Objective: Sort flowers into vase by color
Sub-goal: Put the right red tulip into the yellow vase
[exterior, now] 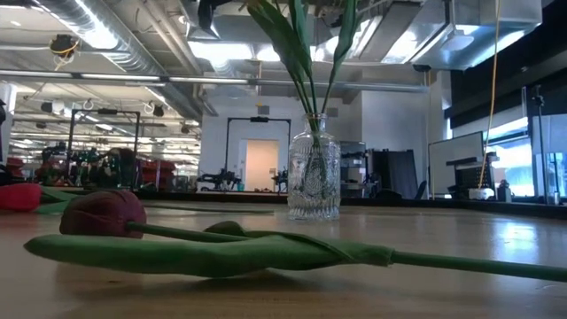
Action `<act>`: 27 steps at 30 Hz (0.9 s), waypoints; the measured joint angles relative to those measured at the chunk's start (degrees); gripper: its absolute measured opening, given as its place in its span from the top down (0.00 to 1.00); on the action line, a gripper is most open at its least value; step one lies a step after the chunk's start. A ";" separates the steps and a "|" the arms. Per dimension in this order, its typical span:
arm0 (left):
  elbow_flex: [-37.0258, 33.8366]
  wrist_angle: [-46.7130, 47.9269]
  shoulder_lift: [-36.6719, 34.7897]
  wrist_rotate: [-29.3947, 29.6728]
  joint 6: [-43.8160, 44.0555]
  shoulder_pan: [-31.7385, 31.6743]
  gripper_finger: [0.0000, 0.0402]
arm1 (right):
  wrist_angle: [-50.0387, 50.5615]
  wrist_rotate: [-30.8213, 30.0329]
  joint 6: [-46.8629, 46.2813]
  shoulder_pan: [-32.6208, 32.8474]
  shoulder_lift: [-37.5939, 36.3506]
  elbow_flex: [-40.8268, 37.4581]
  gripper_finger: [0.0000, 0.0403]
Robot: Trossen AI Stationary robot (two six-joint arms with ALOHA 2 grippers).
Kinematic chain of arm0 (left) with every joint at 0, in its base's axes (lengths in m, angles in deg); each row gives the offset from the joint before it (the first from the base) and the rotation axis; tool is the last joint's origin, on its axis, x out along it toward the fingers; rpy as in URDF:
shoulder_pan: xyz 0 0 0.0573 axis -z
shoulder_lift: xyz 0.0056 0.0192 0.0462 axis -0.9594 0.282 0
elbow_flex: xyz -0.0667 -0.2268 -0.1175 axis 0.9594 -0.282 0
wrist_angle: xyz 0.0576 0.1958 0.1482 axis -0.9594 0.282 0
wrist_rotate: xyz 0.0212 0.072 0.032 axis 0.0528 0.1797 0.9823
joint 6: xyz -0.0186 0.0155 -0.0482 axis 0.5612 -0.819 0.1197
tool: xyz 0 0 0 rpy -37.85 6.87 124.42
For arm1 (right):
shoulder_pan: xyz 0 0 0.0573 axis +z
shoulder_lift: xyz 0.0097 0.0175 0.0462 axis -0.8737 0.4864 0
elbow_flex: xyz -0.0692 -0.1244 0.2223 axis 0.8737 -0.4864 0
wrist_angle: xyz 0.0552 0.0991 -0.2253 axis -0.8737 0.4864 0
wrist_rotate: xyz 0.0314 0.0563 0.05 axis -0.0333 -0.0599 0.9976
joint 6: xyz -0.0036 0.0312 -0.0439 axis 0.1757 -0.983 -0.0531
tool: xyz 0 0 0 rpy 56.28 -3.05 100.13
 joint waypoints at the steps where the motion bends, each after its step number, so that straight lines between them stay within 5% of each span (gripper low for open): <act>1: 0.00 1.18 -0.01 0.00 -0.81 0.00 1.00 | 0.01 0.00 0.00 -0.02 0.00 0.00 0.77; 5: 0.00 4.65 0.01 0.00 -2.31 -0.04 0.96 | 0.22 0.67 0.30 -0.04 0.00 0.00 0.96; 13: 0.00 9.02 -5.00 1.55 -5.17 -0.47 0.77 | 4.14 0.35 6.51 -0.04 -0.41 0.00 0.98; 20: 0.07 22.61 -17.46 1.94 3.05 -0.09 0.69 | 34.16 7.07 10.93 0.31 -10.29 0.07 0.99; 27: 0.07 22.07 -21.48 -4.92 10.41 4.62 0.71 | 59.04 -3.62 5.93 8.08 -22.39 0.09 0.99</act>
